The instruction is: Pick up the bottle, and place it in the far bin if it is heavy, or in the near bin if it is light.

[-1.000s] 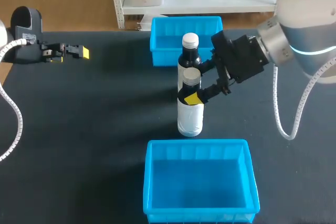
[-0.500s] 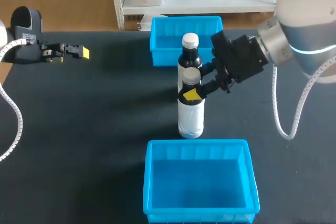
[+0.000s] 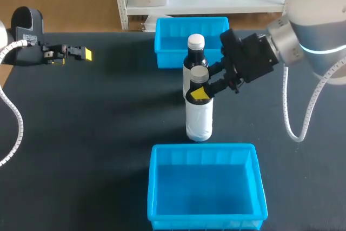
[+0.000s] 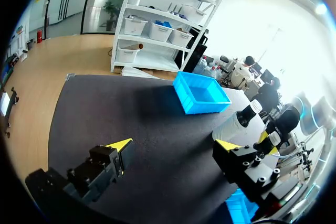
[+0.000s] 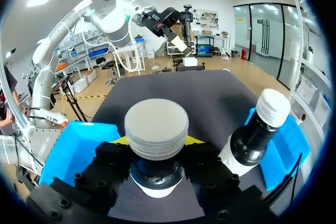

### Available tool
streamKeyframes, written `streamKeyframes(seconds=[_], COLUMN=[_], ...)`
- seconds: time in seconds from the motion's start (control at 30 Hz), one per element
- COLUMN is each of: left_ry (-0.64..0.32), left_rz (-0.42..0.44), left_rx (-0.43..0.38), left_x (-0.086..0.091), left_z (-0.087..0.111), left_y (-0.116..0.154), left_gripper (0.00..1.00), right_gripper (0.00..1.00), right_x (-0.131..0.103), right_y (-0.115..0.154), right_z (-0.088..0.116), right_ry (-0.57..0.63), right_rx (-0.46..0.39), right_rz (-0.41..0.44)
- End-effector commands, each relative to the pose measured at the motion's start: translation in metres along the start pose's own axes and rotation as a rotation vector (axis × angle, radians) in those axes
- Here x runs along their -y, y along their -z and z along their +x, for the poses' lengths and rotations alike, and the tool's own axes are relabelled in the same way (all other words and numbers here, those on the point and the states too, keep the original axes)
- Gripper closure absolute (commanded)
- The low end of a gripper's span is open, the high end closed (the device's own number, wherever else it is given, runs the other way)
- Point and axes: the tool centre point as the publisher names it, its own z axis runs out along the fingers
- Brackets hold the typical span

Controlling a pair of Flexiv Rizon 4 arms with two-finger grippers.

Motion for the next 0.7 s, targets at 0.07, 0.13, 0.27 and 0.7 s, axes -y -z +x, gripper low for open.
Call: streamKeyframes(seconds=[0.07, 0.13, 0.27, 0.7], left_ry=[0.000, 0.000, 0.000, 0.000], left_rz=[0.000, 0.000, 0.000, 0.000], left_rx=[0.000, 0.000, 0.000, 0.000], left_x=[0.000, 0.000, 0.000, 0.000], left_z=[0.000, 0.000, 0.000, 0.000], left_y=[0.000, 0.000, 0.000, 0.000], left_gripper=[0.00, 0.00, 0.00, 0.00], right_gripper=[1.00, 1.00, 1.00, 1.00], right_x=[0.000, 0.002, 0.009, 0.031], right_y=[0.019, 0.026, 0.045, 0.122], right_z=[0.002, 0.002, 0.006, 0.023], right_ry=[-0.001, -0.006, -0.023, -0.077], right_rx=[0.008, 0.012, 0.020, 0.006], right_rz=[0.037, 0.050, 0.097, 0.274])
